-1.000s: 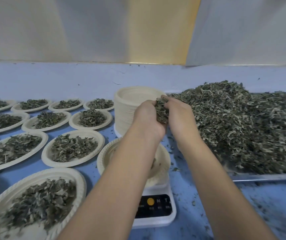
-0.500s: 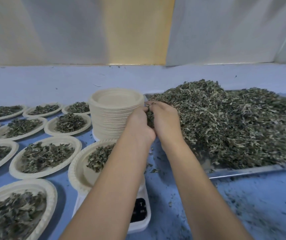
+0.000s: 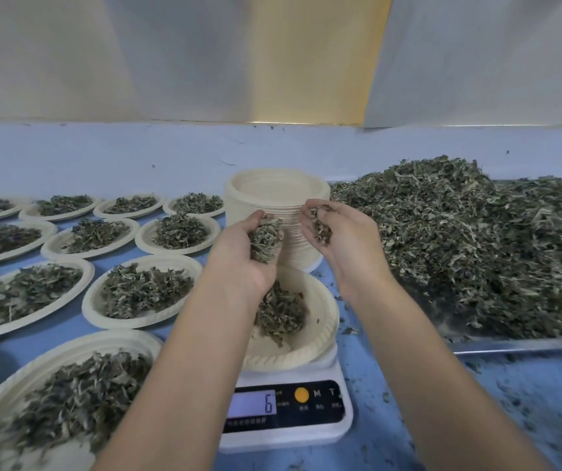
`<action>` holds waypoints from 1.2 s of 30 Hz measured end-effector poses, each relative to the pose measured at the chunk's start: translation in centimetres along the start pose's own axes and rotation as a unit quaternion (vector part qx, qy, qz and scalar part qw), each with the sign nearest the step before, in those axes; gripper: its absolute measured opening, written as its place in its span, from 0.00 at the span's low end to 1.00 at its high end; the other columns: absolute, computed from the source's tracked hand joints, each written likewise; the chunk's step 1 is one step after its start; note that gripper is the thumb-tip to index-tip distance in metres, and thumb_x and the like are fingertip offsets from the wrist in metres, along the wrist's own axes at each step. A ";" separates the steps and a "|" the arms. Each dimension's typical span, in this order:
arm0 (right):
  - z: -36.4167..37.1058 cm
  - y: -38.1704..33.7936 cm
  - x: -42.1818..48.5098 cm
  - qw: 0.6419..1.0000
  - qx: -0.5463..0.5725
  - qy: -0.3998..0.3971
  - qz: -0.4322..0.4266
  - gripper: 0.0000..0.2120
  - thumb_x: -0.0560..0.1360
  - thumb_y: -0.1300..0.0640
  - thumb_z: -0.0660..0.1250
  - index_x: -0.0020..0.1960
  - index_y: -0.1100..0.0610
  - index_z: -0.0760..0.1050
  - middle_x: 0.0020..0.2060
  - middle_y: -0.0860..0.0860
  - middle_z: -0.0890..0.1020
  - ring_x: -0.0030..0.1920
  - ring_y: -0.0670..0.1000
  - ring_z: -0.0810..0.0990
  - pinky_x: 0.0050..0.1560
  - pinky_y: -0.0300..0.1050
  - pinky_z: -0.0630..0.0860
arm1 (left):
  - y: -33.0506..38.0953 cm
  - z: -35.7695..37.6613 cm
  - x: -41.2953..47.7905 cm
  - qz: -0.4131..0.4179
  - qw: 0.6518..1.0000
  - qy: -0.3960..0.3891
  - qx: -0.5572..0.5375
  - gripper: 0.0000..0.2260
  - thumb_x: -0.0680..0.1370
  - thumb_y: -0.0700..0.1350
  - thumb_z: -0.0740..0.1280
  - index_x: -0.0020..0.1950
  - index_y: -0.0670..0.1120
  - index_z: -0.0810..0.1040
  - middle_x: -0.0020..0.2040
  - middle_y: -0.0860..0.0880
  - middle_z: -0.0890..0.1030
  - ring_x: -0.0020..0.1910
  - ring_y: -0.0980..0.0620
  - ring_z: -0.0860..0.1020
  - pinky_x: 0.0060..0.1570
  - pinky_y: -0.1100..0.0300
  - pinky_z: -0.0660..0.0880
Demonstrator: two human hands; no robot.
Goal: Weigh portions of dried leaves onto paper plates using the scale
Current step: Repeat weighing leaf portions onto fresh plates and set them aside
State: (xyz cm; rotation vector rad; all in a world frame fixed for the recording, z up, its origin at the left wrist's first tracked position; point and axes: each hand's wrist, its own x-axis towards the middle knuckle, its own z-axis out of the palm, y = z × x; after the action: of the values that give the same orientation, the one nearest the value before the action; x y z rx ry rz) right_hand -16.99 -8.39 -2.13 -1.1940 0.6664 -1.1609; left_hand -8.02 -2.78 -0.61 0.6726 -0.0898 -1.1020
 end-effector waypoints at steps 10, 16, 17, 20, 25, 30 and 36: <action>-0.7 -0.3 -0.3 0.910 -0.373 -0.169 0.062 0.13 0.73 0.56 0.67 0.49 0.65 0.82 0.42 0.58 0.85 0.40 0.52 0.81 0.52 0.45 0.78 | 2.3 -1.6 0.2 0.014 1.000 0.026 -0.004 0.08 0.80 0.35 0.58 0.53 0.40 0.77 0.45 0.44 0.77 0.49 0.47 0.76 0.46 0.61 0.75; -0.2 0.4 -0.5 0.948 -0.291 -0.130 0.014 0.09 0.75 0.59 0.64 0.44 0.54 0.84 0.43 0.49 0.86 0.48 0.46 0.84 0.61 0.48 0.76 | 1.9 -1.6 0.3 0.002 1.000 0.019 0.002 0.07 0.80 0.35 0.58 0.49 0.39 0.76 0.45 0.43 0.76 0.50 0.47 0.74 0.45 0.61 0.74; -0.1 0.4 -0.5 0.957 -0.268 -0.115 -0.001 0.09 0.76 0.60 0.64 0.45 0.52 0.82 0.44 0.49 0.86 0.49 0.45 0.84 0.61 0.47 0.76 | 1.7 -1.6 0.2 0.000 1.000 0.017 0.008 0.08 0.80 0.35 0.58 0.54 0.39 0.77 0.46 0.43 0.76 0.49 0.47 0.75 0.46 0.61 0.74; 0.1 0.4 -0.6 0.968 -0.228 -0.079 -0.063 0.08 0.76 0.59 0.66 0.51 0.50 0.81 0.48 0.45 0.84 0.53 0.44 0.82 0.58 0.44 0.77 | 1.4 -1.4 0.1 -0.005 1.000 0.004 0.025 0.13 0.81 0.35 0.57 0.62 0.39 0.75 0.43 0.43 0.76 0.42 0.48 0.76 0.44 0.61 0.74; 0.4 0.2 -0.9 0.956 -0.254 -0.101 -0.108 0.08 0.73 0.57 0.71 0.51 0.48 0.82 0.45 0.44 0.85 0.47 0.40 0.82 0.54 0.42 0.78 | 0.9 -1.2 -0.3 -0.023 0.998 -0.020 0.047 0.13 0.80 0.35 0.56 0.62 0.39 0.76 0.42 0.43 0.77 0.38 0.49 0.76 0.41 0.60 0.74; 0.6 0.6 -1.0 0.931 -0.327 -0.081 -0.142 0.09 0.71 0.60 0.73 0.51 0.52 0.83 0.43 0.46 0.85 0.43 0.39 0.82 0.47 0.30 0.75 | 0.7 -1.1 -0.1 -0.034 0.997 -0.031 0.057 0.12 0.81 0.36 0.54 0.56 0.40 0.76 0.42 0.43 0.77 0.40 0.48 0.76 0.39 0.61 0.73; 0.9 0.6 -1.4 0.916 -0.356 -0.078 -0.170 0.09 0.70 0.63 0.71 0.47 0.52 0.83 0.37 0.42 0.83 0.37 0.36 0.79 0.40 0.24 0.71 | 0.7 -1.1 -0.1 -0.042 0.995 -0.040 0.077 0.09 0.80 0.36 0.56 0.47 0.40 0.76 0.44 0.42 0.78 0.41 0.44 0.78 0.47 0.55 0.75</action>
State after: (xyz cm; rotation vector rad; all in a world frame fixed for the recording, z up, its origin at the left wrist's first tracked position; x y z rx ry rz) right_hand -16.41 -6.84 -2.67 -2.0661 0.8097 -1.1160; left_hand -7.08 -2.05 -1.08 0.7748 -0.2188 -1.2113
